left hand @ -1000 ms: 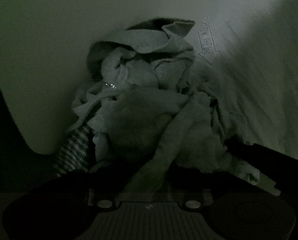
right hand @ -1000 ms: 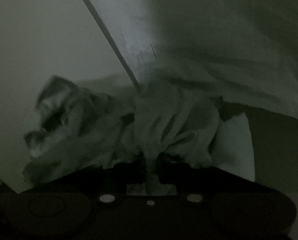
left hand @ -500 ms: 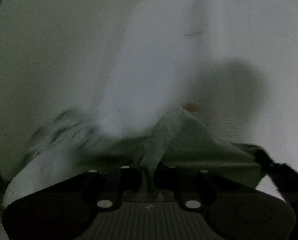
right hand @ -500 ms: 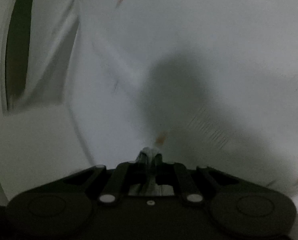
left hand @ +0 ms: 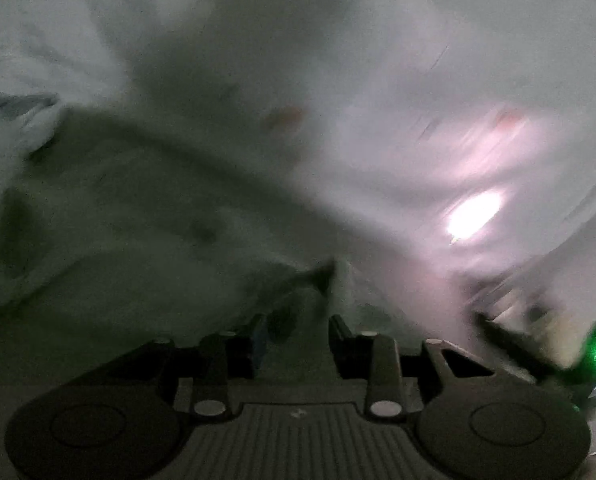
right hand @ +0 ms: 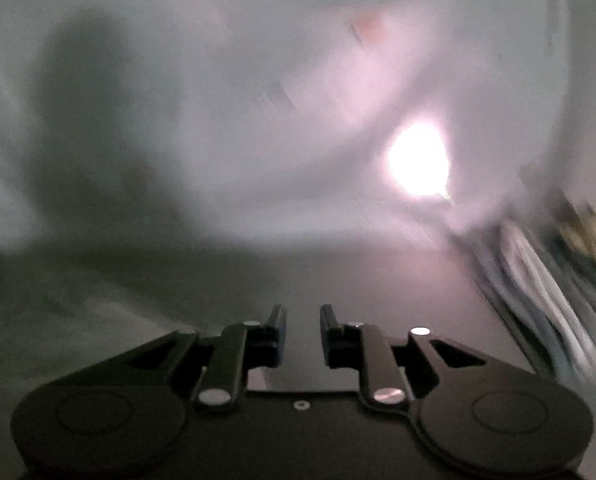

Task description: Fold clothes

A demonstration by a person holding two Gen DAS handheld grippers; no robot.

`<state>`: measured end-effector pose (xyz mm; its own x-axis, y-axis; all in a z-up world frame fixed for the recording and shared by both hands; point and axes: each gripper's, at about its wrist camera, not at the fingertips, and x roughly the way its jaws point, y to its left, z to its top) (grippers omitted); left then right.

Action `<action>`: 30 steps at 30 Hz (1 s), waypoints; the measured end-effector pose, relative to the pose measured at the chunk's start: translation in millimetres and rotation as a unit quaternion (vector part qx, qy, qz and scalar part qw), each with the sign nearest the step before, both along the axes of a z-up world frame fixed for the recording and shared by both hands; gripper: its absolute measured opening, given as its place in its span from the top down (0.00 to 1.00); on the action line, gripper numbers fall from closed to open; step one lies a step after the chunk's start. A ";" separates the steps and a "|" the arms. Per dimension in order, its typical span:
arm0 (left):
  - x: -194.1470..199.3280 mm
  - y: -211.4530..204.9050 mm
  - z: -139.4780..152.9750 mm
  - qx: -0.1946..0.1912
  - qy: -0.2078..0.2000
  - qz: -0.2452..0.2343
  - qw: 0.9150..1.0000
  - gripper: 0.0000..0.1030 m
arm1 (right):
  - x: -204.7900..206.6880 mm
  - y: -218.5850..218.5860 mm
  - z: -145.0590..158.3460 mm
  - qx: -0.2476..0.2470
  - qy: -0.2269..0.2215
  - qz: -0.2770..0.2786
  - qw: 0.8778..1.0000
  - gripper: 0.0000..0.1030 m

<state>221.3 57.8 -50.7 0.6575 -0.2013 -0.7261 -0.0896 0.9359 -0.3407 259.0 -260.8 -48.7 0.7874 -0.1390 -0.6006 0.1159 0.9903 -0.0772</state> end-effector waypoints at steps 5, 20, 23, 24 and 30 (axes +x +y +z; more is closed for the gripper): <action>-22.1 18.4 -42.9 0.091 0.071 0.066 0.991 0.59 | -38.4 -39.0 -47.9 0.115 0.087 -0.005 0.989 0.68; 38.9 138.7 -68.8 0.169 0.101 0.168 0.966 0.33 | 26.2 73.0 -100.6 0.022 0.150 0.127 0.980 0.27; 63.6 152.1 -84.3 0.201 0.119 0.155 0.960 0.32 | 45.2 98.6 -124.4 -0.008 0.194 0.172 0.966 0.27; 72.5 156.2 -91.6 0.209 0.124 0.150 0.958 0.32 | 50.1 105.6 -132.2 -0.021 0.212 0.183 0.960 0.33; 110.9 171.9 -111.1 0.216 0.140 0.135 0.957 0.31 | 77.3 101.4 -106.4 -0.041 0.186 0.198 0.961 0.84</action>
<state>332.3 229.7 -161.8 0.4115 0.3065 -0.8583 -0.3782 0.9143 0.1452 336.3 -159.4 -155.0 0.5211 0.0682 -0.8508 -0.3201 0.9397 -0.1207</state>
